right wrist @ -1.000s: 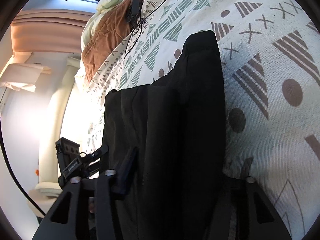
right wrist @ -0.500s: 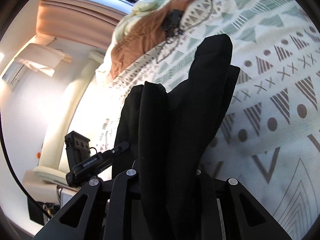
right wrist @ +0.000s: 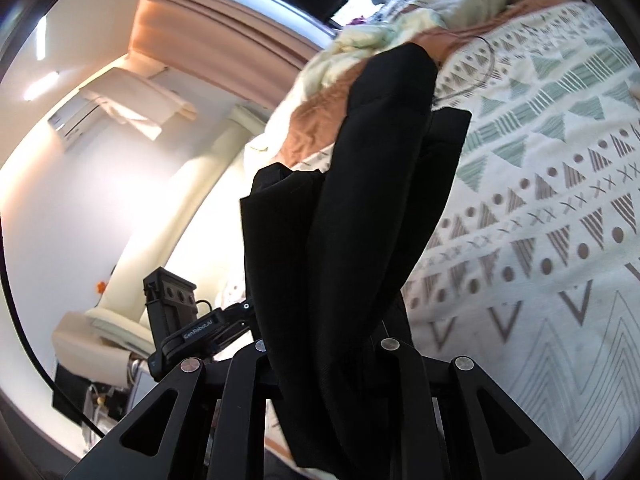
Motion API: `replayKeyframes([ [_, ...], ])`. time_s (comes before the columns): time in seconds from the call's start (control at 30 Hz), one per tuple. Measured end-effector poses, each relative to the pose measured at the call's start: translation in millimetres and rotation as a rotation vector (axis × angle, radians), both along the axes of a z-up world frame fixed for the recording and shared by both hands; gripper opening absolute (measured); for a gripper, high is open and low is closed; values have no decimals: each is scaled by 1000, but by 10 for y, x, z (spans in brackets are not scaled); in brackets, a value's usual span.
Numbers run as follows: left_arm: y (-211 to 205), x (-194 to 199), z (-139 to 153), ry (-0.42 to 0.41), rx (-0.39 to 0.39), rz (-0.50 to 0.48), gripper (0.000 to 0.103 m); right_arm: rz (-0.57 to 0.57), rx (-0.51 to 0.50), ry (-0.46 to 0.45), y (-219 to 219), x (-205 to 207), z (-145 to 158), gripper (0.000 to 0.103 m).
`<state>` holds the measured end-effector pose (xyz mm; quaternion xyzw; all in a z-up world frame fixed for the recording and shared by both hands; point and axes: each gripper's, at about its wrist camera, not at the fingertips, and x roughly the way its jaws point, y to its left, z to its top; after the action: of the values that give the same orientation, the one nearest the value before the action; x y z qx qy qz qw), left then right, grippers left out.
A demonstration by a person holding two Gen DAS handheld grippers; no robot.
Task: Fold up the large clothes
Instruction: 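Lift the jacket bundle with both grippers and carry it toward the bed head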
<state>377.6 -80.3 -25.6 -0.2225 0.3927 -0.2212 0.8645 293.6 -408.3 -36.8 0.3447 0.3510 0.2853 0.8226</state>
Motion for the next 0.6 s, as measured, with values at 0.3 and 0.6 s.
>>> replayKeyframes([
  [0.3, 535, -419, 517, -110, -18, 62, 18, 94, 15, -85, 580, -264, 464, 20],
  [0.6, 1531, -800, 886, -165, -20, 180, 17, 234, 28, -151, 1627, -291, 800, 20],
])
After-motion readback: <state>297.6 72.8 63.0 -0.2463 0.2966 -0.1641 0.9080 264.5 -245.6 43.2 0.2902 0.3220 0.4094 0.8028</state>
